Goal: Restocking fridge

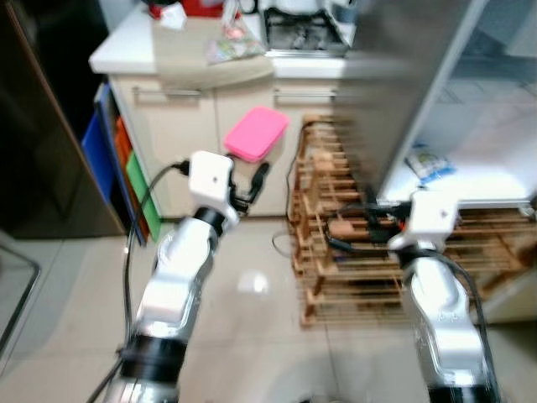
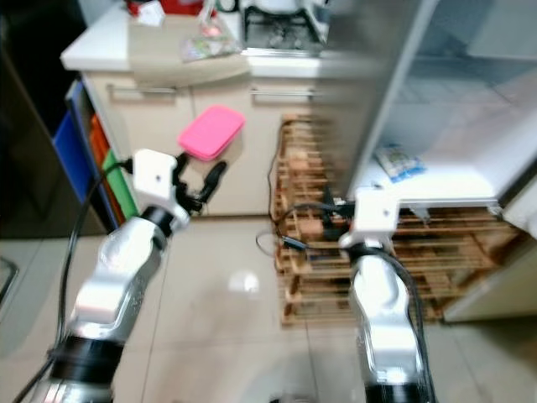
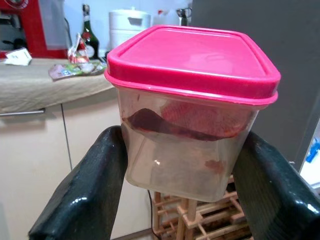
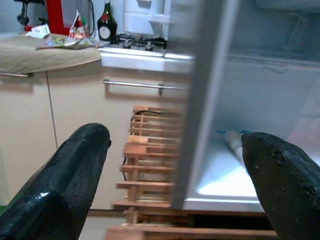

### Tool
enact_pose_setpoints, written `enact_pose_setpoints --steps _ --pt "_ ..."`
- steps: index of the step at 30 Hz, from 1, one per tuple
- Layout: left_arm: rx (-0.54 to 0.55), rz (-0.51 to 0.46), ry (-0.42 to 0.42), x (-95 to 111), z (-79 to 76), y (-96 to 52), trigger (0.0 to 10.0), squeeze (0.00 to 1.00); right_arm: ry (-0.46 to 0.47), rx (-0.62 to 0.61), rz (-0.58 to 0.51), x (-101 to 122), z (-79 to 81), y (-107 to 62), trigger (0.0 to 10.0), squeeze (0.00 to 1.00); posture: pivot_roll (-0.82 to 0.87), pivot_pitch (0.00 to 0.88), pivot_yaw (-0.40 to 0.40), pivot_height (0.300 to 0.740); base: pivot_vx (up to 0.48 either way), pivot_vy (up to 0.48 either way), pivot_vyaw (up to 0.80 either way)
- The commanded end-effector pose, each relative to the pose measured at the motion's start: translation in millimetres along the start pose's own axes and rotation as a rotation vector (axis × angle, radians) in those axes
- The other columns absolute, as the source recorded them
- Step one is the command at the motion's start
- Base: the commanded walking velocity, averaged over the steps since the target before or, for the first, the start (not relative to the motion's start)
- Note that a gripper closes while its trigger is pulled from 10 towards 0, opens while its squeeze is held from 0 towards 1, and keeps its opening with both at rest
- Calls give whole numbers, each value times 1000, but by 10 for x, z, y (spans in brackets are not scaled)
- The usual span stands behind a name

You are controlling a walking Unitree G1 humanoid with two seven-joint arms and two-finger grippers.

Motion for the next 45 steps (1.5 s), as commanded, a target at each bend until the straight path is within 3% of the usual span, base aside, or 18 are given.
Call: enact_pose_setpoints --steps 1,24,29,34,39,45 --pt "-24 -19 -5 36 -64 51 10000 0 -10 -9 -14 32 -45 24 10000 0 -127 0 22 740 0 -480 0" --pt "-45 -34 8 35 -92 163 10000 0 -20 3 -22 22 -30 67 10000 0 -134 0 28 740 0 -480 0" --pt "-14 -23 8 21 -63 209 10000 0 -10 12 -27 37 -18 62 10000 0 -137 0 28 740 0 0 0" --pt "4 -13 -8 8 -159 344 10000 0 9 21 -6 -19 -16 24 10000 0 -143 0 27 740 0 0 0" --pt "-54 -42 -37 67 -293 464 10000 0 34 86 9 -26 50 -8 10000 0 -161 0 37 740 57 0 0" --pt "-62 -75 -14 196 -305 594 10000 0 23 128 69 -142 25 -114 10000 0 -173 0 41 740 441 0 0"
Point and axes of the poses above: a point about 5 cm out from each wrist's last joint towards the gripper, its own y axis pointing out of the wrist towards the gripper, its own x axis along the axis of the wrist's last joint, z = x × y, the point moved 1 cm from there along y, pointing out of the wrist towards the gripper, and after that the axes turned 8 degrees about y, right-handed, at the moved point
